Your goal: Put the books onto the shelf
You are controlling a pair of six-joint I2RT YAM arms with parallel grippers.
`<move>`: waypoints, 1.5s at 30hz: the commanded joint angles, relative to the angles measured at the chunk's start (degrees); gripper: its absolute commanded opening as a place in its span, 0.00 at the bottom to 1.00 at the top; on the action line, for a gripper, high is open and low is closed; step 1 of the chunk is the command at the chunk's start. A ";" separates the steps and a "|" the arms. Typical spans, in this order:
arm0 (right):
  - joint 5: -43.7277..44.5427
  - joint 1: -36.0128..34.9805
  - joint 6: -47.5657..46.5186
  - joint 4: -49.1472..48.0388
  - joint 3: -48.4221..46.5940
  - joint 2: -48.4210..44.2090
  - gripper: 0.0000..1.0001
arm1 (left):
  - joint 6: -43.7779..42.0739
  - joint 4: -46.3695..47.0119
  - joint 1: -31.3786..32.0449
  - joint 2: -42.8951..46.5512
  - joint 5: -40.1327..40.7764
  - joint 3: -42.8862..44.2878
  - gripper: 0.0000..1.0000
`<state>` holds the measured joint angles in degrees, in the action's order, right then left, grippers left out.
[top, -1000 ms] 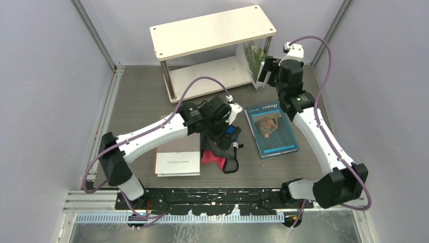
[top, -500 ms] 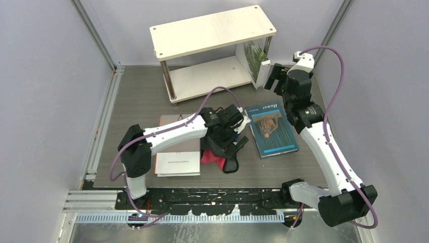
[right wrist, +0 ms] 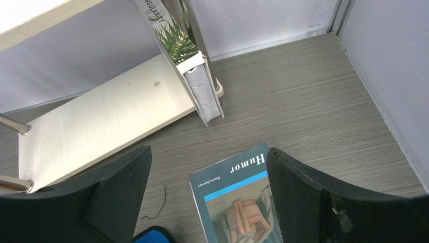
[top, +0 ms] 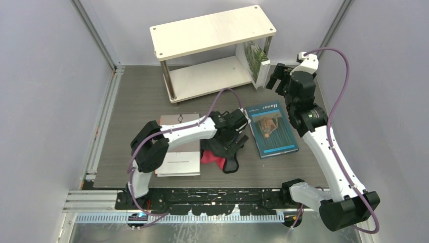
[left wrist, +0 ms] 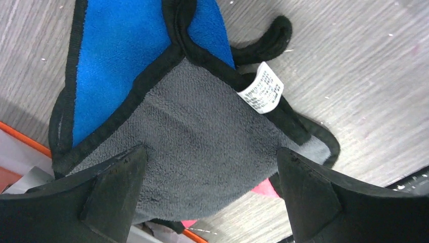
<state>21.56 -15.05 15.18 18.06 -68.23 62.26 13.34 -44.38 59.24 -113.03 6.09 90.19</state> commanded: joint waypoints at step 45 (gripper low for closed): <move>7.61 -0.41 -2.10 3.05 -3.79 -4.82 0.88 | 5.08 -5.08 0.03 1.53 9.48 23.72 0.00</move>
<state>26.92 -15.07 14.31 21.37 -68.95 59.20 18.11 -47.44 59.18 -120.03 10.26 107.42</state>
